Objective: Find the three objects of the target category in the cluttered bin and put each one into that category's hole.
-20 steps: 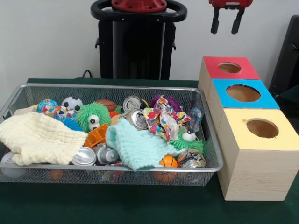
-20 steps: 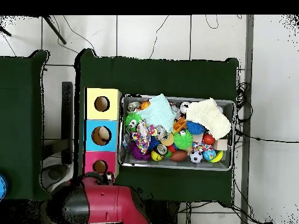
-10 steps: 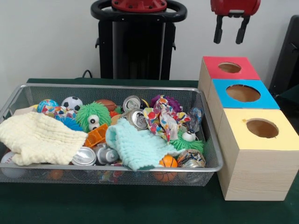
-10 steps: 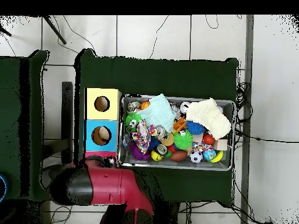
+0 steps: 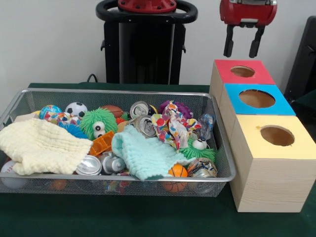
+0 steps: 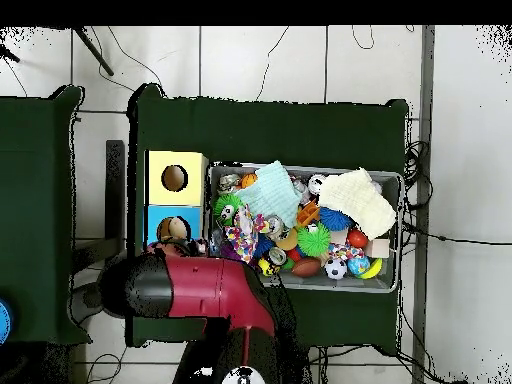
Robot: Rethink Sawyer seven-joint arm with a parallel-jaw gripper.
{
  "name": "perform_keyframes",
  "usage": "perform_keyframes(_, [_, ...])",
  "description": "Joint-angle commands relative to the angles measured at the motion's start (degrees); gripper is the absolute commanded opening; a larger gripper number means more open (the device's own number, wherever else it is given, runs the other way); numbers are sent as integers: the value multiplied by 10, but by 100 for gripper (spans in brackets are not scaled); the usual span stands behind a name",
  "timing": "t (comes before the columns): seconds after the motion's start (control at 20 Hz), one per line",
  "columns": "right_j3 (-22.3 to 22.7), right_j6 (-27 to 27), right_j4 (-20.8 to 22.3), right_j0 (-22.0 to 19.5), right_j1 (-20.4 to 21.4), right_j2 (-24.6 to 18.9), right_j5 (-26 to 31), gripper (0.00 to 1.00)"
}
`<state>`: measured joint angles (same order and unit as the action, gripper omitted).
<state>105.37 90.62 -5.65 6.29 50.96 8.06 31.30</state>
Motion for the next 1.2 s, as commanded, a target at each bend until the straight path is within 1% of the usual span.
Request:
perform_keyframes(0.05, [-81,81,-25,-35,-41,-50,66,100])
perform_keyframes(0.4, [-125,80,-15,-35,-63,-41,78,100])
perform_keyframes(0.8, [-125,81,-19,-39,-75,-46,59,100])
perform_keyframes(1.0, [-132,89,-20,-30,-83,-47,51,100])
perform_keyframes(1.2, [-142,99,-16,-13,-90,-39,61,100])
